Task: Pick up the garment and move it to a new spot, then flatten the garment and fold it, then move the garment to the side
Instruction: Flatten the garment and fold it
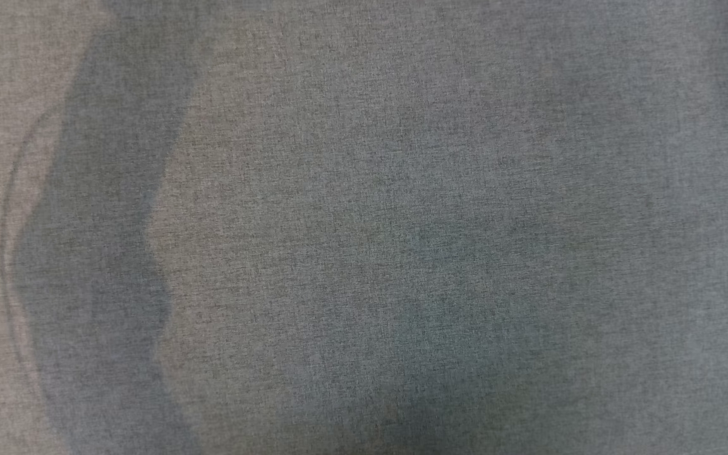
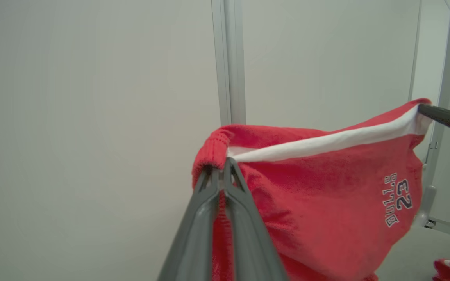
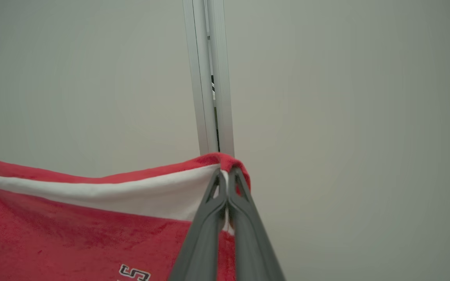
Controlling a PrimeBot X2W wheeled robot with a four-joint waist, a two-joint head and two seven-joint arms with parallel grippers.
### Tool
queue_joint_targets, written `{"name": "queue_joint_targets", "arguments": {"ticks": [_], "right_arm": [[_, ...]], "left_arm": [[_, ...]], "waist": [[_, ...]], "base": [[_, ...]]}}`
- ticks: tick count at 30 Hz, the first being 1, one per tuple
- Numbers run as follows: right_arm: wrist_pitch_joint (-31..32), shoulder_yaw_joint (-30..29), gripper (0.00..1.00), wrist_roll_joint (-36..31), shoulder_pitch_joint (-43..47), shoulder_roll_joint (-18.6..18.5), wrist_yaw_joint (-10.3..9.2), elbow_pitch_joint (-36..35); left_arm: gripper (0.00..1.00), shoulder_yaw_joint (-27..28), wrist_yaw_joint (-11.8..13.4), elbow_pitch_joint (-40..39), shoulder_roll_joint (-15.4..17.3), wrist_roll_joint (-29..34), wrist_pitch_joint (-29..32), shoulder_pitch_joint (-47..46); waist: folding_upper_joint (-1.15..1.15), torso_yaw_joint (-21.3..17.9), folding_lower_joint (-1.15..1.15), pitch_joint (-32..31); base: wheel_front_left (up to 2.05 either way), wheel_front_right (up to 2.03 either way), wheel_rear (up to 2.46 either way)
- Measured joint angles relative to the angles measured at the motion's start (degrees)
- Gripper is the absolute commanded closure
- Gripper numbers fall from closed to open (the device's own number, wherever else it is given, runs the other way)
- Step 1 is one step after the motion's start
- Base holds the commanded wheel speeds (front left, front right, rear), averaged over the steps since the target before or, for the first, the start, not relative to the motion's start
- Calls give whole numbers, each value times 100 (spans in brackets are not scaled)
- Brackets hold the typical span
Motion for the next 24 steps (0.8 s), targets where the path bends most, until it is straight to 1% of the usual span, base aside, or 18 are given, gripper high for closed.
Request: {"name": "queue_joint_targets", "arguments": {"ticks": [3,6,9,13,15,20,24], "right_arm": [[-14,76,100,168,418,-19,0,-204],[-23,-63,100,196,994,-134,0,-643],[-25,-216,100,146,1797,-221,0,-1121],[-29,-474,100,33,2978,-288,0,-1734],[-30,-537,100,-27,3566,-319,0,-2014],[-31,-619,100,-125,4943,-408,0,-2561],[-30,-619,100,-151,5959,-420,0,-2846]], "left_arm": [[100,-187,0,-130,55,-98,-169,426],[100,-308,0,-304,186,-59,-243,1045],[100,-129,27,-601,297,-5,-266,1762],[100,367,292,-1394,436,240,-276,2914],[100,533,371,-1747,455,350,-276,3577],[100,772,535,-2452,385,647,-275,5069],[100,977,579,-2735,321,832,-275,5979]], "waist": [[0,-4,0,-91],[0,-9,0,-248],[0,-15,0,-444],[0,-28,0,-744],[0,-27,0,-889],[0,12,0,-1219],[0,66,0,-1465]], "base": [[0,0,0],[0,0,0],[0,0,0],[0,0,0],[0,0,0],[0,0,0],[0,0,0]]}}
